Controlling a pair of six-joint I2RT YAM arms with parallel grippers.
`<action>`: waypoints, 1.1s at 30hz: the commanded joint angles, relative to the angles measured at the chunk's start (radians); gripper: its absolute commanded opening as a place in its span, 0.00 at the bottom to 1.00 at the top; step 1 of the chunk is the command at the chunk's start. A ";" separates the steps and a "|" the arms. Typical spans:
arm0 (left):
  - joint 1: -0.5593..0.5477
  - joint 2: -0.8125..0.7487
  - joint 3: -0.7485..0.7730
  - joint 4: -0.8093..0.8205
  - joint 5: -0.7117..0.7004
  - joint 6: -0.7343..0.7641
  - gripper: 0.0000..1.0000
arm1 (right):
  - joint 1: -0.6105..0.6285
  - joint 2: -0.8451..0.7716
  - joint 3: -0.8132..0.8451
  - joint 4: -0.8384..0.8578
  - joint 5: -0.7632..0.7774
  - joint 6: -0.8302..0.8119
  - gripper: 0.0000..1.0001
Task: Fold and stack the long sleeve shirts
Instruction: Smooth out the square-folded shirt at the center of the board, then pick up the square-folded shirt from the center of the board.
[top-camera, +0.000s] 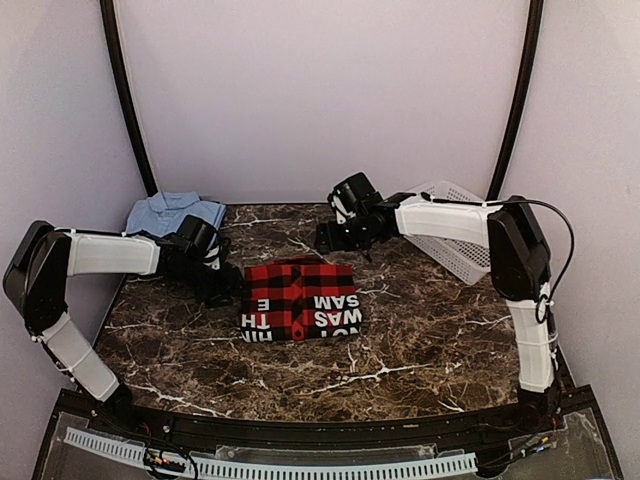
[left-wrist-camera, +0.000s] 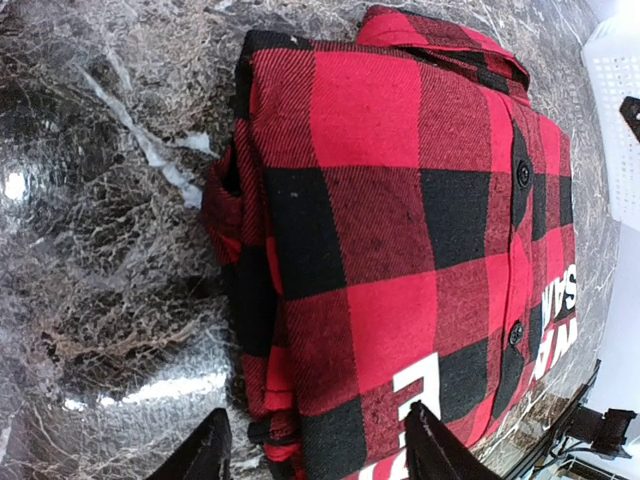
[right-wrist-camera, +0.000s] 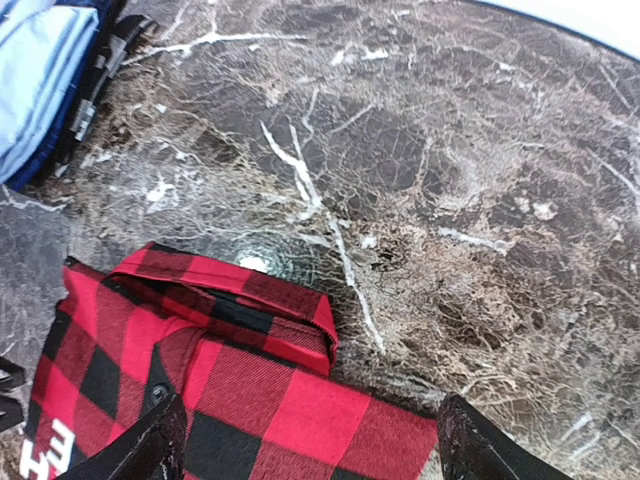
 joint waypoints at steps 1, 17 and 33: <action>0.006 0.007 -0.024 0.000 0.027 0.001 0.58 | 0.007 -0.107 -0.044 0.030 -0.004 -0.011 0.83; 0.000 0.100 -0.071 0.089 0.093 -0.032 0.46 | 0.011 -0.256 -0.246 0.080 0.005 0.002 0.83; -0.025 0.118 -0.027 0.087 0.061 -0.073 0.00 | 0.033 -0.344 -0.491 0.122 0.019 0.032 0.82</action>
